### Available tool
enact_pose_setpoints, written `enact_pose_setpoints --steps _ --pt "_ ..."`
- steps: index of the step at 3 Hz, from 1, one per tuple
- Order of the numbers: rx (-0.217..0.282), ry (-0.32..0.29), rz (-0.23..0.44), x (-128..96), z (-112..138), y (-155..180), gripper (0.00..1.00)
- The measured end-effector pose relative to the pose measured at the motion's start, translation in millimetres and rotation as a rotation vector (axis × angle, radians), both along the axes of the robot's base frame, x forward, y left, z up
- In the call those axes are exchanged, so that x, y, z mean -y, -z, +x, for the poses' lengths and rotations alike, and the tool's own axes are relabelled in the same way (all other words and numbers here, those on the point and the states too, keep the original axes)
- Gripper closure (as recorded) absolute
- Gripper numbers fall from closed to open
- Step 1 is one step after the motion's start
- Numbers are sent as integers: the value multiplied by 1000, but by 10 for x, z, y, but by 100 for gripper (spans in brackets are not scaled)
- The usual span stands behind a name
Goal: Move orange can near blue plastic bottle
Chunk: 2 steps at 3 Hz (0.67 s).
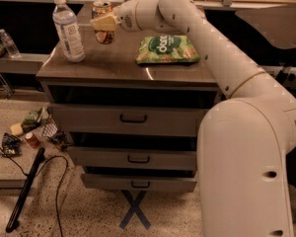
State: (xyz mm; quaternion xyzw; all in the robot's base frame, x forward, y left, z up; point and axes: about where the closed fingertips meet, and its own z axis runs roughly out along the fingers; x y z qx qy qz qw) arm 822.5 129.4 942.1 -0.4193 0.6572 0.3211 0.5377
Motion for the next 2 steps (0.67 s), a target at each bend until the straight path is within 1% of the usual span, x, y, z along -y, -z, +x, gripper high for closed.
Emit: enact_pose_setpoints --steps 1,2 --pt "-21 -19 0 -174 -103 102 100" --pt "-56 -49 6 -422 -277 296 100"
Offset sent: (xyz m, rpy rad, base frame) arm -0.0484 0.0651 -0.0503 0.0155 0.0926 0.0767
